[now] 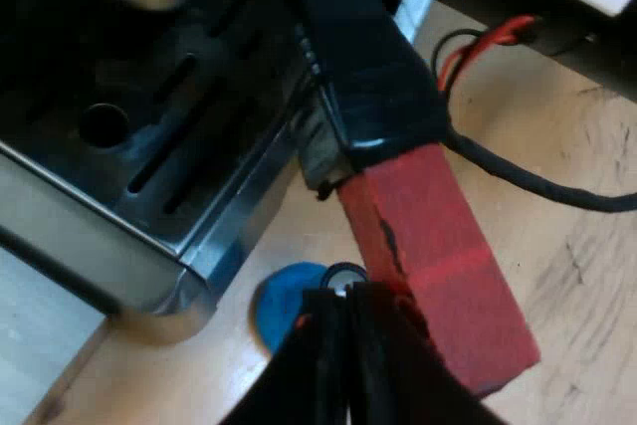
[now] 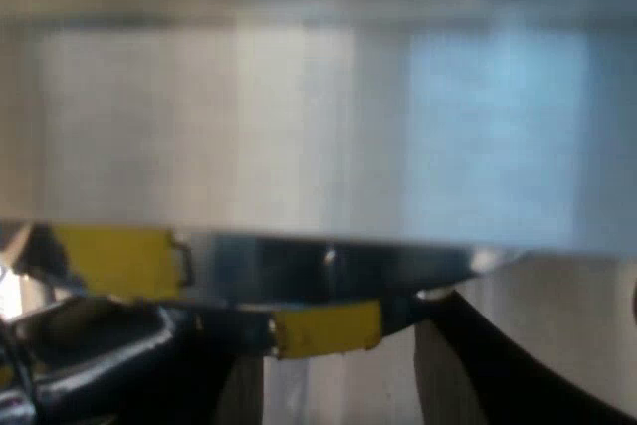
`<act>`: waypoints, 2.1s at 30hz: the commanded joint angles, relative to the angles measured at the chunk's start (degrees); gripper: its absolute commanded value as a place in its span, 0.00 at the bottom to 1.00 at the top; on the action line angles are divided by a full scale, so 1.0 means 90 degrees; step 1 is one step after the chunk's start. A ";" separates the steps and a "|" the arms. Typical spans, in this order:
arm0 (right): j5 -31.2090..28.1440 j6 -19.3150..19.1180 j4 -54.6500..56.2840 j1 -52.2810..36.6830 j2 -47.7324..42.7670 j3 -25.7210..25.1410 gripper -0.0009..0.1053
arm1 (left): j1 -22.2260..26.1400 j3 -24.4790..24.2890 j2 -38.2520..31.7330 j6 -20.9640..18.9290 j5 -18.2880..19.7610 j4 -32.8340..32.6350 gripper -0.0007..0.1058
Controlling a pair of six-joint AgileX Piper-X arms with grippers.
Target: Put the handle in the coffee machine
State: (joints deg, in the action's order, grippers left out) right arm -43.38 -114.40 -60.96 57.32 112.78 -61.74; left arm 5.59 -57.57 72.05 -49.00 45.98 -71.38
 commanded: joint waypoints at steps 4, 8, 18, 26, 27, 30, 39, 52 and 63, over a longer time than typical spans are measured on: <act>0.0099 -0.0174 -0.0586 0.0060 -0.0213 -0.0158 0.37 | -0.0287 0.0071 -0.0275 -0.0701 -0.0211 0.0395 0.02; 0.0087 -0.0174 -0.0586 0.0119 -0.0228 -0.0028 0.37 | -0.0426 0.0071 -0.0434 -0.0750 -0.0212 0.0281 0.02; -0.0045 -0.0174 -0.0677 0.0300 -0.0494 0.0827 0.37 | -0.0878 0.0071 -0.0462 -0.1007 -0.0286 0.0281 0.02; -0.0052 -0.0174 -0.0677 0.0536 -0.0984 0.1677 0.37 | -0.0876 0.0087 -0.0551 -0.1142 -0.0338 0.0281 0.01; -0.0052 -0.0174 -0.0677 0.0592 -0.1076 0.1791 0.37 | -0.0876 0.0086 -0.0563 -0.1258 -0.0428 0.0321 0.01; -0.0052 -0.0174 -0.0677 0.0789 -0.1326 0.2039 0.37 | -0.0876 0.0086 -0.0592 -0.1496 -0.0454 0.0350 0.01; -0.0052 -0.0040 -0.0658 0.1216 -0.2223 0.2834 0.37 | -0.0876 0.0496 -0.0968 -0.1938 -0.0601 0.0763 0.01; 0.1900 0.1036 0.1588 0.1217 -0.3929 0.3043 0.37 | -0.1679 0.0674 -0.1627 -0.2874 -0.1297 0.1119 0.01; 0.2707 0.1275 0.4008 0.1217 -0.5472 0.3043 0.37 | -0.2299 0.0674 -0.1758 -0.3244 -0.1560 0.1173 0.01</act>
State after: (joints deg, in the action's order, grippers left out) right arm -19.68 -102.80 -26.28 68.20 64.63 -34.37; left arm -12.76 -51.60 56.58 -77.63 25.51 -58.97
